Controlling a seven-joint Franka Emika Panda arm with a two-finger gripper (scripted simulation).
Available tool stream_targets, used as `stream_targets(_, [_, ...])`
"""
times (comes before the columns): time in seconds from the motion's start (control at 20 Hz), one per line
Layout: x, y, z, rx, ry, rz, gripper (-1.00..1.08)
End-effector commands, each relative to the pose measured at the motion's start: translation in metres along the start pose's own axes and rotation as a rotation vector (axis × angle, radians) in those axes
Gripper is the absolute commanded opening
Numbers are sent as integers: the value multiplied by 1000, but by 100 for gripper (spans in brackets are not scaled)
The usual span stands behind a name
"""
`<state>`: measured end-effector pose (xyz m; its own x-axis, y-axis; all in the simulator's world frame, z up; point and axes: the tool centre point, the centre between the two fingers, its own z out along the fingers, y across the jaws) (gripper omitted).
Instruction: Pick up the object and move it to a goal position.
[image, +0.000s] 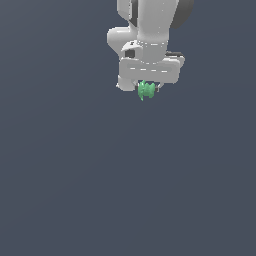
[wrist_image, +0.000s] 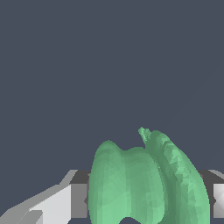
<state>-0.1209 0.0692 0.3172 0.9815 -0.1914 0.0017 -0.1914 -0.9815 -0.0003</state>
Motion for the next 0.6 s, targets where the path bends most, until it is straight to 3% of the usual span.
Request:
stream_targets(0.0, [-4, 1, -24, 0, -1, 0, -100])
stream_targets(0.55, [-10, 0, -92, 0, -2, 0, -100])
